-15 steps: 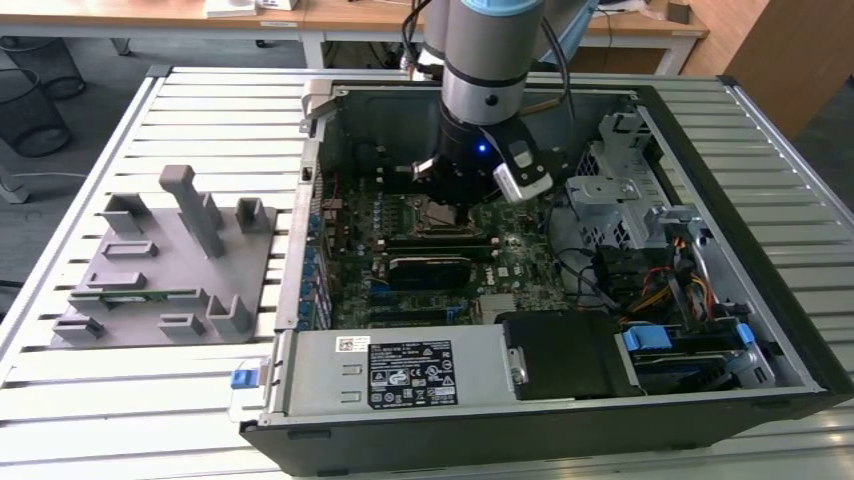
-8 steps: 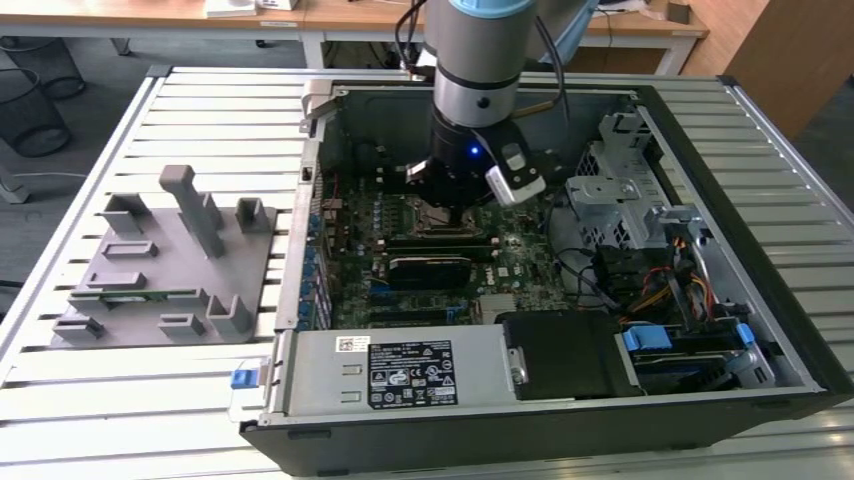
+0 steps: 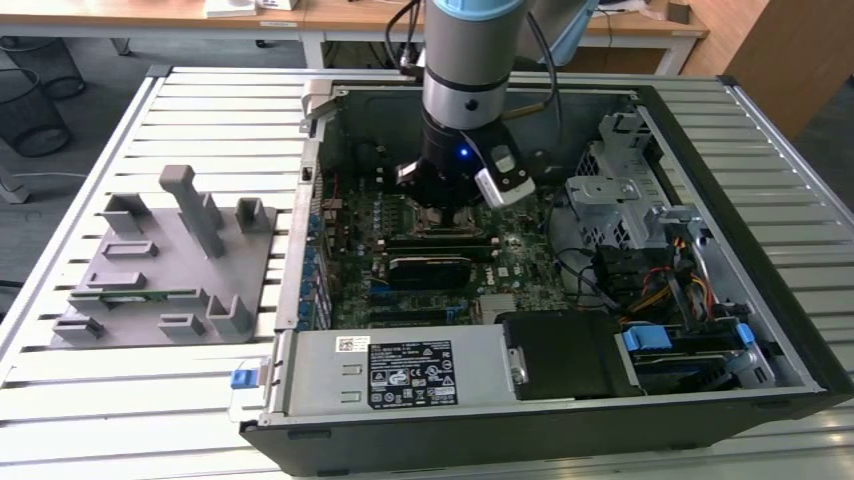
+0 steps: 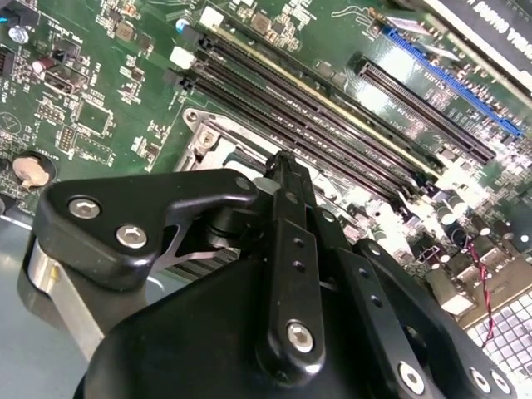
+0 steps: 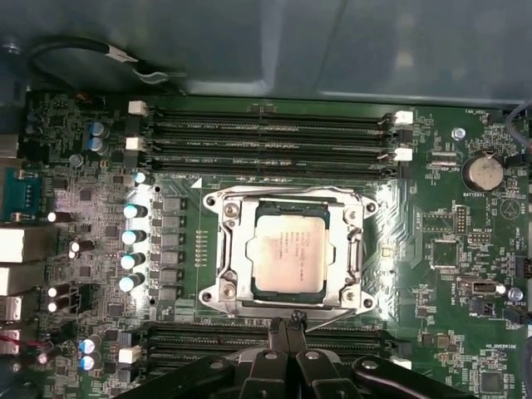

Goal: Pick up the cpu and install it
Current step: 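Install the second cpu locking lever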

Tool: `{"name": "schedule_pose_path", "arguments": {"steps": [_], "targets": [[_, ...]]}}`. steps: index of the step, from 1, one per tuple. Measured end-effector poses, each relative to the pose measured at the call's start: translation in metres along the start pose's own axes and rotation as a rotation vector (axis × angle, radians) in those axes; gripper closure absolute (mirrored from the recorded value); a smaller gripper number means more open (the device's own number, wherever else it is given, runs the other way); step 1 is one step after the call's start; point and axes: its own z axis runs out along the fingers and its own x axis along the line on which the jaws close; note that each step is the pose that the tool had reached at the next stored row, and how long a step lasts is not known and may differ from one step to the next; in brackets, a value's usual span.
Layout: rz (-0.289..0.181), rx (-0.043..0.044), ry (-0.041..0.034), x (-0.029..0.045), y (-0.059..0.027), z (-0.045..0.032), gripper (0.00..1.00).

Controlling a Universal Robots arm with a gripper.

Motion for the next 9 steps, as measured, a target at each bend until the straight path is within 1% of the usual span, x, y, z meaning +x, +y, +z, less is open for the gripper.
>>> {"name": "schedule_pose_path", "arguments": {"steps": [4, 6, 7, 9], "targets": [[0.0, -0.02, -0.0003, 0.0009, -0.0039, 0.0, 0.89], [0.0, -0.028, -0.0005, 0.0013, -0.006, -0.0001, 0.89], [0.0, -0.0299, -0.0006, 0.0016, -0.0071, -0.0001, 0.89], [0.0, -0.0304, -0.0006, 0.0025, -0.0086, -0.0001, 0.89]]}}
